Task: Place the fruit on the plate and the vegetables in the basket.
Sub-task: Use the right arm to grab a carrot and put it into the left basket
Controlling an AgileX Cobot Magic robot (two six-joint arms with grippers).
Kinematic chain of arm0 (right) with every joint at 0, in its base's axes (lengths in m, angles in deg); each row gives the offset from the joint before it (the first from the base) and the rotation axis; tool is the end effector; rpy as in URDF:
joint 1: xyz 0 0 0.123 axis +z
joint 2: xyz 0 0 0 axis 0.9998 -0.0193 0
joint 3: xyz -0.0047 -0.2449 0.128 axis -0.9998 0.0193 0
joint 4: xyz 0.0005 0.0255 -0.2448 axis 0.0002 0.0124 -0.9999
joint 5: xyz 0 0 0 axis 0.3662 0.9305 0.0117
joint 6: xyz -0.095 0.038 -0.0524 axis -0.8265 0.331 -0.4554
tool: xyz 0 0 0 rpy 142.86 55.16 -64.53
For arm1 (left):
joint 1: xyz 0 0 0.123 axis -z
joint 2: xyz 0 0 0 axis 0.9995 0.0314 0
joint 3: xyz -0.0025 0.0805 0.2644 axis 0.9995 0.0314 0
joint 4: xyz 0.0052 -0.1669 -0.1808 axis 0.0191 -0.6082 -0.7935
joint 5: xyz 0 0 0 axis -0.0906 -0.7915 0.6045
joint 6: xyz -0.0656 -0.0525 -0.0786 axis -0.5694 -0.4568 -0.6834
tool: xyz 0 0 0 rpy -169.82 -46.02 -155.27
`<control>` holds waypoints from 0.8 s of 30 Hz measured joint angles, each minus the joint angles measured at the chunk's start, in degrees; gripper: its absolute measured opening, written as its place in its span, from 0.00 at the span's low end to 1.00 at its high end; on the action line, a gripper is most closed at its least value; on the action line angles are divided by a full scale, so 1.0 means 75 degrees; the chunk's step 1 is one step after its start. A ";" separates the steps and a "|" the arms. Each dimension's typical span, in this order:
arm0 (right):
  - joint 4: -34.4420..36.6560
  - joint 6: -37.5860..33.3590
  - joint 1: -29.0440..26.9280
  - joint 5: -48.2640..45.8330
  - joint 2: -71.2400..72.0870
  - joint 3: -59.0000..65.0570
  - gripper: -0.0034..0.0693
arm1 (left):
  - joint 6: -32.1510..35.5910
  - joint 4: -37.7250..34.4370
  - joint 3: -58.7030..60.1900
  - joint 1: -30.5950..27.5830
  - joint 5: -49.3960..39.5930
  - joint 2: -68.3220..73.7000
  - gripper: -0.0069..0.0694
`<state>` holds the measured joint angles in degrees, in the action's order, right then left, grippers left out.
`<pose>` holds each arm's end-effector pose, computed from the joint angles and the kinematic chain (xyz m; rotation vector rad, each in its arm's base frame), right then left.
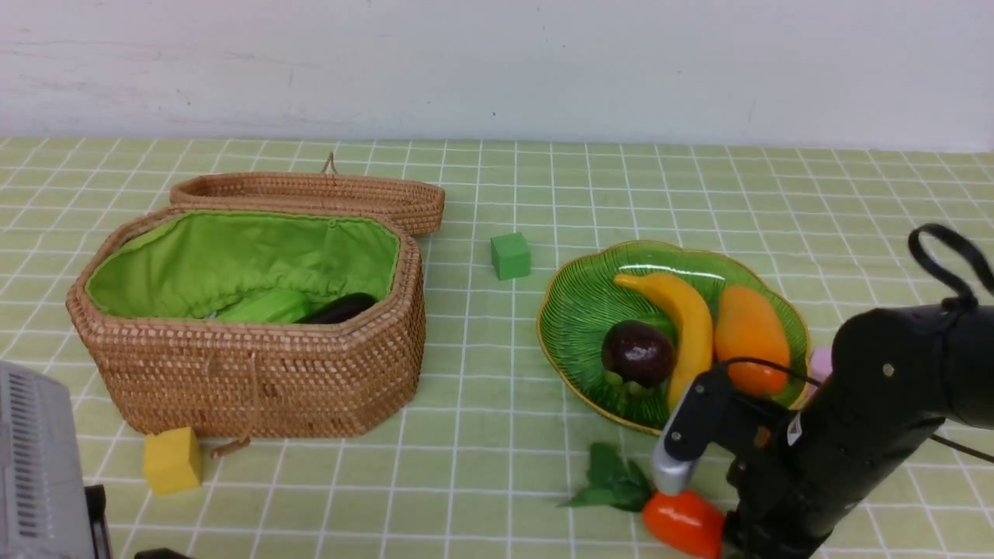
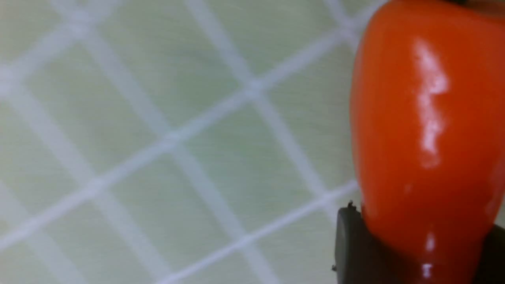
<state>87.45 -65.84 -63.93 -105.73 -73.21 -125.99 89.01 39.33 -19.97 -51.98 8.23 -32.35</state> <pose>0.2483 0.1421 0.1567 -1.3520 2.5813 0.2968 0.0887 -0.1112 0.2860 0.8611 1.7848 -0.7094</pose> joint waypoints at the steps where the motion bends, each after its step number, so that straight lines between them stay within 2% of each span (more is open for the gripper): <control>1: 0.0038 0.0000 0.0033 -0.0059 0.0047 0.0000 0.42 | -0.0015 0.0011 0.0000 0.0000 0.0019 0.0000 0.09; 4: 0.0644 0.0000 0.0592 -0.0711 0.0750 -0.0730 0.42 | -0.0348 0.0414 -0.0015 0.0000 0.0515 0.0000 0.07; 8: 0.0971 0.0116 0.1294 -0.0845 0.0987 -0.2435 0.42 | -0.1483 0.1642 -0.0015 0.0000 0.1265 0.0000 0.07; 10: 0.0971 0.0131 0.1536 -0.0839 0.0752 -0.3436 0.42 | -0.2189 0.2591 -0.0015 -0.0009 0.1382 0.0000 0.07; 13: 0.0971 0.0123 0.1754 -0.0832 0.0095 -0.4874 0.42 | -0.3473 0.4158 -0.0021 -0.0211 0.1374 0.0000 0.07; 16: 0.0955 0.0117 0.1874 -0.0842 -0.0961 -0.6471 0.42 | -0.5472 0.5873 -0.0203 -0.0823 0.1097 0.0000 0.07; 17: 0.0955 0.0117 0.1881 -0.0849 -0.1032 -0.6567 0.42 | -0.5600 0.5964 -0.0222 -0.0823 0.1071 0.0000 0.07; 19: 0.0939 0.0051 0.1965 -0.0873 -0.1973 -0.7805 0.42 | -0.7238 0.7207 -0.0510 -0.1309 0.0559 0.0000 0.07; 21: 0.0929 -0.0044 0.2027 -0.0873 -0.2401 -0.8354 0.42 | -0.7703 0.7607 -0.0618 -0.1456 0.0352 -0.0002 0.07; 23: 0.0917 -0.0247 0.2170 -0.0866 -0.3275 -0.9452 0.42 | -0.8776 0.8568 -0.0834 -0.1613 -0.0117 -0.0100 0.07; 24: 0.0917 -0.0301 0.2225 -0.0811 -0.3585 -0.9752 0.42 | -0.9030 0.8783 -0.0857 -0.1632 -0.0198 -0.0154 0.07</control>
<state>94.32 -68.10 -47.24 -111.82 -100.10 -199.13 21.29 105.20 -26.39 -64.22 6.75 -33.51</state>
